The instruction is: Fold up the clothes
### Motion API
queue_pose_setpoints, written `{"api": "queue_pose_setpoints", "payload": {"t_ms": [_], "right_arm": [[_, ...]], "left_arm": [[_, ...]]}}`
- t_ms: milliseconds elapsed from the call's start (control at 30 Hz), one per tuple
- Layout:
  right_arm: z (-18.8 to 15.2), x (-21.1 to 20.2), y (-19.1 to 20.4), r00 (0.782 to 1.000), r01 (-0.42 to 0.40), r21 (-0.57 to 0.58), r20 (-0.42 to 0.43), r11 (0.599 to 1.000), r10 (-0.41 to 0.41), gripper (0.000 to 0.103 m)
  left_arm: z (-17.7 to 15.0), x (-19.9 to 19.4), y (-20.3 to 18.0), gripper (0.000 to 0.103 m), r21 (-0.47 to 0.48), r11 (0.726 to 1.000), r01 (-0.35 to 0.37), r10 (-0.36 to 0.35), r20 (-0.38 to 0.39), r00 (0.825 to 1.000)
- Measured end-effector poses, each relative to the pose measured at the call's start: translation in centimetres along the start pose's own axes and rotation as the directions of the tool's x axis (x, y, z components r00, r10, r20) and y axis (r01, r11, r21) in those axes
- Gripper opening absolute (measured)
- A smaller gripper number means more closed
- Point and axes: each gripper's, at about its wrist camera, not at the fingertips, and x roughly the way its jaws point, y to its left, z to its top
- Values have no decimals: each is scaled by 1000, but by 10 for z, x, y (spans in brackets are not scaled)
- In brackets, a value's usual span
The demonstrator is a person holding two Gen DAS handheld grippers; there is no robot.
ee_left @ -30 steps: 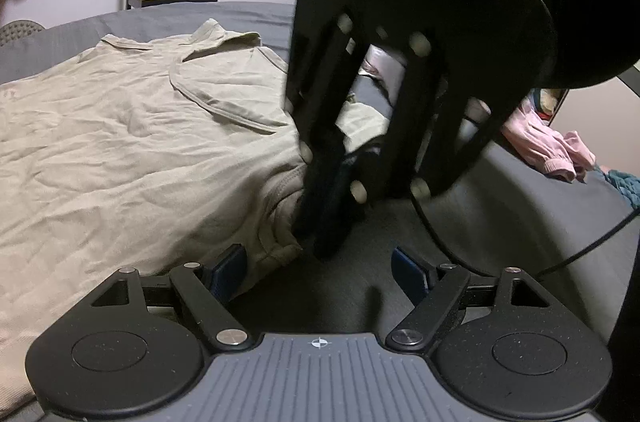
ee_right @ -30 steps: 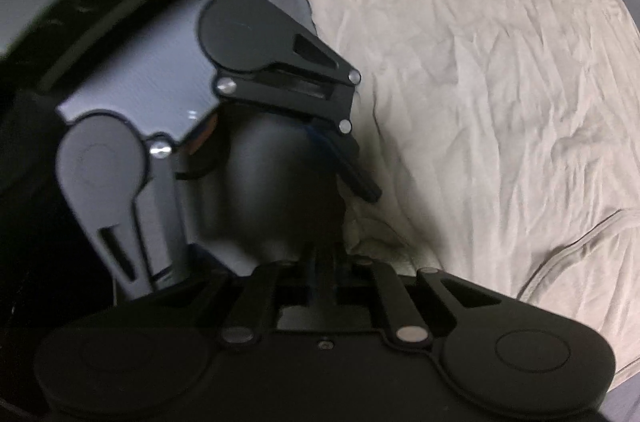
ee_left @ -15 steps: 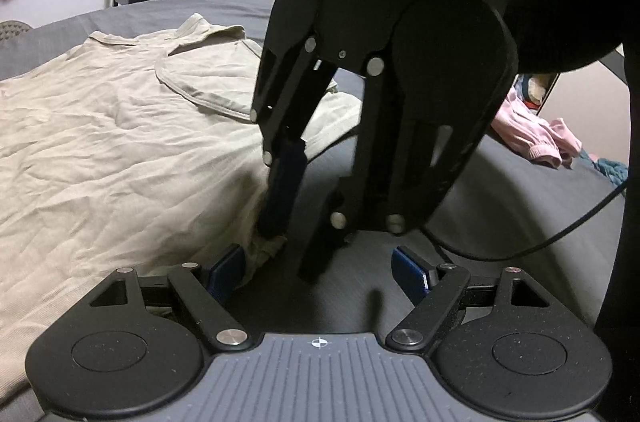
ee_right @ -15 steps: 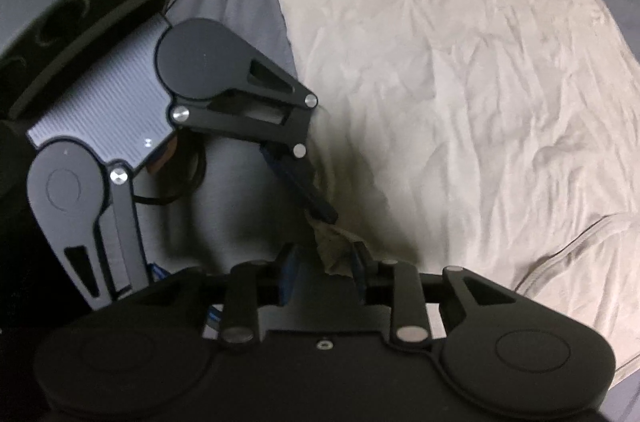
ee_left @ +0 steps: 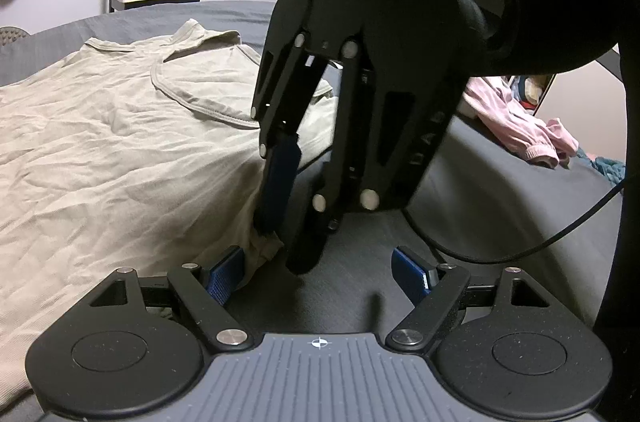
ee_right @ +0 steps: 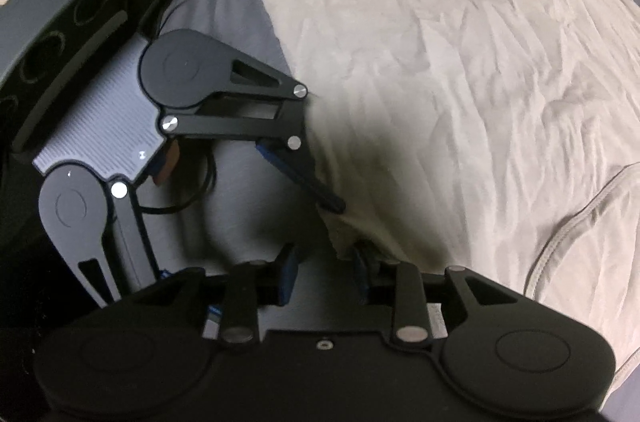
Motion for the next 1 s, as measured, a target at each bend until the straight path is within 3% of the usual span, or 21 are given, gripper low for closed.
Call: {"api": "queue_pose_setpoints", "payload": {"t_ms": [167,533,633,1000], "right_arm": [[-1,4,-11,999,-28,118,26,993,25,33],[0,9,11,991,-129,80,-10,988,131,36],[0,10,17,987,-157,68,-22,985,159,36],[-1,-29,17,1000,12,-91,-23,996,-14,36]], "left_arm": [[-2,0,1,80,-6,1000,5,-5,-3,1000],[0,-4,-6,80,39,999,1,-3,35,999],[0,0,-7,80,51,999,-5,4,16,1000],[-1,0,-16,80,106,994,-24,27,-26,999]]}}
